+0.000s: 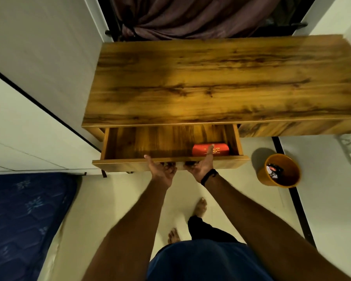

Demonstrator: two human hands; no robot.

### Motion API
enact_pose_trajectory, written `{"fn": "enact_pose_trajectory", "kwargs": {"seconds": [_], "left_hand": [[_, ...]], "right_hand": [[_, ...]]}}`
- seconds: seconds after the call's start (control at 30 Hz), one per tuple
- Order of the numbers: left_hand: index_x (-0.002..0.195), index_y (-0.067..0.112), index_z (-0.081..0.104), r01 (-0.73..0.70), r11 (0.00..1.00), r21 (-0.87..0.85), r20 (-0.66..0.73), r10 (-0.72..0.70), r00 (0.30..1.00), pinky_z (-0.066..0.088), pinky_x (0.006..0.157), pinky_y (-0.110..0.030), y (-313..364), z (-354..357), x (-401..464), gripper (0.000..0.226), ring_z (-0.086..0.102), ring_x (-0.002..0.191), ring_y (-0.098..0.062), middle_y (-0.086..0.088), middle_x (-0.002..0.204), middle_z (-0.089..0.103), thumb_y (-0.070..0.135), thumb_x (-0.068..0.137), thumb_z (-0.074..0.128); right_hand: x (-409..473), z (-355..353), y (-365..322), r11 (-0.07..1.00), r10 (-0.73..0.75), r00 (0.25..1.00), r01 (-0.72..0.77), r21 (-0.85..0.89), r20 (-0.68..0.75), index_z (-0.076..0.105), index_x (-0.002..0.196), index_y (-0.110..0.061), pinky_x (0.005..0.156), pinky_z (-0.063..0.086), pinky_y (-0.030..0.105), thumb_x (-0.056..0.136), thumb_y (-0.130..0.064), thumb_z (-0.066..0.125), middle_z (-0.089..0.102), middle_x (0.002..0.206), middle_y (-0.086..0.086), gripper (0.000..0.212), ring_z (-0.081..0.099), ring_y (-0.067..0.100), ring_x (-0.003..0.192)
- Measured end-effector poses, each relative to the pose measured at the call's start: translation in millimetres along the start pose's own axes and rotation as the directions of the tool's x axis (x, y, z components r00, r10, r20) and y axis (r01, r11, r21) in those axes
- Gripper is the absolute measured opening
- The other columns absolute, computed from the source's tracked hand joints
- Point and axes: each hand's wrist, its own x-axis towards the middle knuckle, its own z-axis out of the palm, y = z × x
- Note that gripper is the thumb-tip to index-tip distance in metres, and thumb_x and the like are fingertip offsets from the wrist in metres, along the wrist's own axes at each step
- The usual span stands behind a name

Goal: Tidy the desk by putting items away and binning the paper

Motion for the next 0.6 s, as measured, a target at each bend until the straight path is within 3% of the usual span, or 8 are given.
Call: {"fn": "enact_pose_trajectory", "kwargs": {"seconds": [0.13,0.3,0.4,0.43,0.6], "left_hand": [[0.134,0.014,0.037,-0.025,1.0,0.019,0.024,0.024,0.999,0.04,0.102,-0.047,19.2,34.1,21.4,0.095,0.053,0.115,-0.036,-0.017,0.127,0.052,0.087,0.073,0.036],[0.137,0.002,0.043,-0.04,0.998,0.052,0.005,0.04,0.999,0.04,0.099,-0.042,44.6,81.0,46.0,0.105,0.055,0.1,-0.03,-0.014,0.109,0.058,0.086,0.075,0.03],[0.144,0.003,0.033,-0.037,0.999,0.02,0.043,0.036,0.998,0.029,0.111,-0.046,62.1,103.1,62.4,0.11,0.045,0.127,-0.032,-0.015,0.135,0.047,0.087,0.073,0.033],[0.142,0.004,0.035,-0.034,0.999,0.014,0.053,0.033,0.998,0.029,0.111,-0.047,67.0,107.5,65.7,0.11,0.043,0.127,-0.032,-0.016,0.134,0.046,0.088,0.07,0.037],[0.112,0.011,0.054,-0.022,0.995,0.101,0.057,0.016,0.998,0.04,0.095,-0.044,85.1,118.5,80.5,0.09,0.05,0.089,-0.031,-0.014,0.092,0.05,0.087,0.065,0.047]], "right_hand": [[27.6,24.9,-29.2,1.0,-0.024,0.999,0.024,-0.008,0.047,0.032,0.145,-0.017,0.097,0.048,0.056,0.05,-0.092,0.056,0.046,0.14,0.021,0.124,0.048,0.043,0.123],[43.3,61.5,-69.0,0.998,-0.044,0.994,0.049,-0.043,0.103,0.048,0.135,-0.014,0.095,0.05,0.052,0.058,-0.086,0.059,0.056,0.129,0.019,0.106,0.056,0.038,0.116],[47.4,83.6,-95.0,0.999,-0.046,0.989,0.047,-0.006,0.143,0.048,0.136,-0.017,0.099,0.047,0.056,0.064,-0.082,0.059,0.056,0.128,0.017,0.098,0.057,0.038,0.115],[46.9,89.6,-100.8,0.998,-0.061,0.985,0.06,0.009,0.163,0.048,0.136,-0.019,0.099,0.047,0.057,0.066,-0.081,0.058,0.056,0.129,0.016,0.093,0.057,0.037,0.115],[52.0,106.3,-104.5,0.994,-0.112,0.979,0.109,0.025,0.173,0.051,0.135,-0.028,0.099,0.045,0.06,0.066,-0.08,0.06,0.059,0.133,0.011,0.087,0.056,0.037,0.118]]}}
